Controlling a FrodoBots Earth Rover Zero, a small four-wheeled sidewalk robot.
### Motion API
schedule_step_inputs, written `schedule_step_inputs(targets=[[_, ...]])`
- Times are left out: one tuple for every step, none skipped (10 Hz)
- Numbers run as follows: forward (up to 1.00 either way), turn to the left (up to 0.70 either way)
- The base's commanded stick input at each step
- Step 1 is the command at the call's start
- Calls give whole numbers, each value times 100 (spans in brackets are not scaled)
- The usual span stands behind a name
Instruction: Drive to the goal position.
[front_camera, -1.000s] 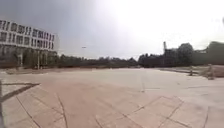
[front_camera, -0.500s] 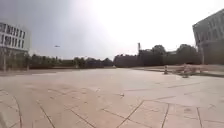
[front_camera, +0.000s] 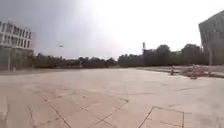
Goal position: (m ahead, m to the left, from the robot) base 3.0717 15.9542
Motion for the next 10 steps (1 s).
schedule_step_inputs(targets=[[70, 35], [70, 35], [70, 35], [70, 35], [70, 18], [70, 0], [70, 0], [70, 0], [70, 0], [70, 0]])
